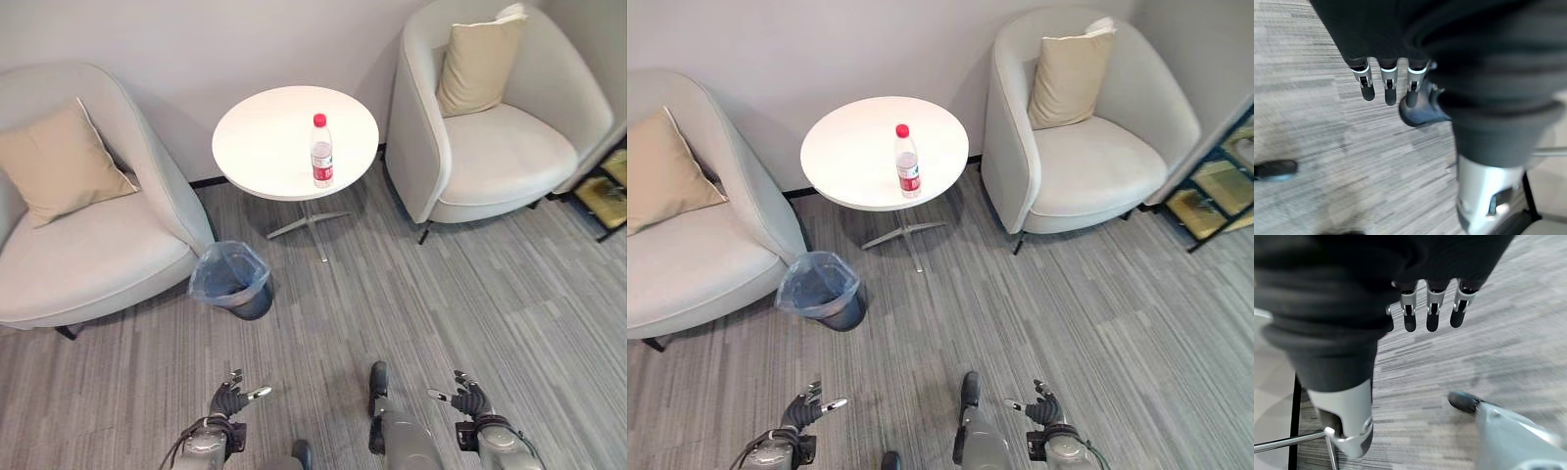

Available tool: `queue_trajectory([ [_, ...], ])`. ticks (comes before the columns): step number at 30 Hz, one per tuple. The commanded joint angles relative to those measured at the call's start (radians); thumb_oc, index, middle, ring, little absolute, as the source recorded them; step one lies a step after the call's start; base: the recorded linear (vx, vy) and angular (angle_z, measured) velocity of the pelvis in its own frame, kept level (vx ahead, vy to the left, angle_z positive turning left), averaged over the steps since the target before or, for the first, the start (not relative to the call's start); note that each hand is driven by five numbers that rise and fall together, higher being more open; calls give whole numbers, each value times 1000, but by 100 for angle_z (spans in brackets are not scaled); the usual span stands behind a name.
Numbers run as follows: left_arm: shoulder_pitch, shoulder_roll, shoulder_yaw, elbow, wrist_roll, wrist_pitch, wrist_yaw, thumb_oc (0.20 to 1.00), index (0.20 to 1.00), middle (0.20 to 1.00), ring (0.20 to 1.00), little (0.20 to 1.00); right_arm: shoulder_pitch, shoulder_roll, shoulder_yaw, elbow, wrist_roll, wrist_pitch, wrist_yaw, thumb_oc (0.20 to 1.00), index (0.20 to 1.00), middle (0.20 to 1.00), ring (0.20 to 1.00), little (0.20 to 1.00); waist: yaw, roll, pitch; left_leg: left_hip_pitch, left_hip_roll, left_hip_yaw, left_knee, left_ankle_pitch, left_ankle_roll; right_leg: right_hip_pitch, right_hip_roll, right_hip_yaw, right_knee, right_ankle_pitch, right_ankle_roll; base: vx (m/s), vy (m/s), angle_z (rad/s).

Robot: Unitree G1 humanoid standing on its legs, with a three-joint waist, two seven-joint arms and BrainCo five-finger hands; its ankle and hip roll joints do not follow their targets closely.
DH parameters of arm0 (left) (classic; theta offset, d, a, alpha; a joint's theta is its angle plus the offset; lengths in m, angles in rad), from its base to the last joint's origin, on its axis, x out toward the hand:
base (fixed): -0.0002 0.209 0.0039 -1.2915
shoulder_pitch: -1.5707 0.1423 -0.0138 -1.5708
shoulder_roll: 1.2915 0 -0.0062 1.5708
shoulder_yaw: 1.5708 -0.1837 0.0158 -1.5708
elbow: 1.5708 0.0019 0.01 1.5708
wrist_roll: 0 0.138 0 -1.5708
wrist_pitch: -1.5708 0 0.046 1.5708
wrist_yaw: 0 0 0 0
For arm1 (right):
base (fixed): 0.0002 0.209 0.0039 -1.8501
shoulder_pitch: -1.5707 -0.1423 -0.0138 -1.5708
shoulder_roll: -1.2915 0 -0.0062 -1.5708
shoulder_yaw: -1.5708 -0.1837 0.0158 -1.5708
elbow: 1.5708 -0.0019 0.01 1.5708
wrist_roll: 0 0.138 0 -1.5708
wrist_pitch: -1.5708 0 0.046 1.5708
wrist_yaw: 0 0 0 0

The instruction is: Gather garbage on tea table into small bin, then transfer packed bag to large trash can.

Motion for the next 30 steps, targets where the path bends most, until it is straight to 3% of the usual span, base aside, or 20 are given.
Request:
queue_trajectory([
  [1,-12,43,20,-29,19,-30,-7,1000,1000,1000,1000,1000,-12,-23,-21,-37,8,-48,3,1000,1000,1000,1000,1000,-20,-35,-26,-68,-65,-15,150,-65,-37,38,-53,6,65,-138,2,486,-460,118],
  [2,-24,43,12,-37,6,-25,-9,1000,1000,1000,1000,1000,-18,-29,-19,-38,19,-53,-1,1000,1000,1000,1000,1000,-17,-36,-14,-135,-43,-16,294,25,-71,74,-39,1,58,-160,-24,208,-285,103],
  [3,-34,42,5,-42,-3,-25,-11,1000,1000,1000,1000,1000,-19,-34,-18,-40,33,-57,-8,1000,1000,1000,1000,1000,-13,-47,-4,-198,-22,7,400,60,-70,107,-32,-5,42,-182,-47,390,-411,87],
  [4,-48,41,-5,-40,0,-19,-11,1000,1000,1000,1000,1000,-30,-44,-14,-28,36,-46,-10,1000,1000,1000,1000,1000,3,-60,8,-273,-29,31,432,39,-44,156,-26,-6,24,-215,-61,278,-246,36],
  [5,-48,40,-5,-40,0,-20,-11,1000,1000,1000,1000,1000,-30,-44,-14,-27,36,-47,-10,1000,1000,1000,1000,1000,2,-59,8,-275,-29,30,435,37,-44,157,-26,-7,24,-215,-61,268,-159,15],
  [6,-56,39,-9,-31,3,-19,-11,1000,1000,1000,1000,1000,-34,-47,-12,-24,39,-49,-9,1000,1000,1000,1000,1000,6,-65,8,-301,-43,34,407,13,-35,169,-27,-8,14,-227,-57,346,-53,-7],
  [7,-55,42,-13,-25,14,-16,-14,1000,1000,1000,1000,1000,-31,-54,-13,-25,40,-48,-12,1000,1000,1000,1000,1000,23,-66,5,-380,-66,63,290,30,-28,214,-16,-14,-1,-257,-51,425,-40,-14],
  [8,-51,43,-13,-27,16,-15,-16,1000,1000,1000,1000,1000,-27,-54,-14,-26,39,-46,-14,1000,1000,1000,1000,1000,29,-58,3,-396,-62,68,233,68,-33,229,-3,-11,-7,-269,-51,344,-8,22],
  [9,-50,43,-13,-27,16,-15,-16,1000,1000,1000,1000,1000,-26,-54,-14,-26,39,-46,-14,1000,1000,1000,1000,1000,29,-59,4,-391,-64,69,227,71,-33,232,-5,-11,-7,-270,-51,284,49,32],
  [10,-42,45,-11,-31,19,-14,-13,1000,1000,1000,1000,1000,-27,-50,-9,-19,37,-45,-18,1000,1000,1000,1000,1000,46,-53,7,-432,-57,72,147,148,-48,272,16,2,-15,-290,-50,311,60,20],
  [13,-27,50,-3,-28,26,-11,-13,1000,1000,1000,1000,1000,-19,-39,-5,-10,23,-34,-17,1000,1000,1000,1000,1000,67,-51,-4,-460,-38,103,81,184,-53,335,23,25,-7,-329,-37,393,135,-18],
  [15,-19,51,5,-29,28,-10,-14,1000,1000,1000,1000,1000,-14,-33,-4,-12,17,-33,-13,1000,1000,1000,1000,1000,70,-56,-12,-457,-40,101,104,190,-45,357,16,29,-4,-338,-31,329,151,-31],
  [19,-15,59,16,-27,26,-13,-17,1000,1000,1000,1000,1000,-18,-9,9,-18,-2,-29,0,1000,1000,1000,1000,1000,83,-84,-36,-441,-55,125,150,148,-15,354,-32,43,47,-337,-1,304,177,-41],
  [21,-37,88,14,-28,37,-13,-14,1000,1000,1000,1000,1000,-31,9,21,-24,-2,-26,11,1000,1000,1000,1000,1000,84,-99,-54,-411,-73,143,170,89,16,306,-64,55,152,-298,36,379,241,-56],
  [23,-37,94,18,-36,39,-15,-11,1000,1000,1000,1000,1000,-28,12,24,-30,-6,-27,13,1000,1000,1000,1000,1000,81,-99,-58,-397,-81,142,166,74,27,280,-69,55,195,-268,45,215,140,7],
  [27,-39,94,21,-23,36,-15,-8,1000,1000,1000,1000,1000,-42,11,40,-18,-15,-26,14,1000,1000,1000,1000,1000,70,-82,-54,-328,-87,121,92,77,34,185,-25,35,170,-269,22,99,26,53],
  [29,-39,94,21,-23,36,-15,-8,1000,1000,1000,1000,1000,-42,11,40,-18,-15,-26,14,1000,1000,1000,1000,1000,68,-82,-53,-326,-87,119,91,77,33,186,-25,34,170,-270,21,75,-21,18],
  [30,-39,88,21,-8,29,-13,-9,1000,1000,1000,1000,1000,-46,1,54,-18,-17,-24,14,1000,1000,1000,1000,1000,47,-73,-27,-285,-95,87,63,90,31,120,24,67,135,-254,0,101,-50,7],
])
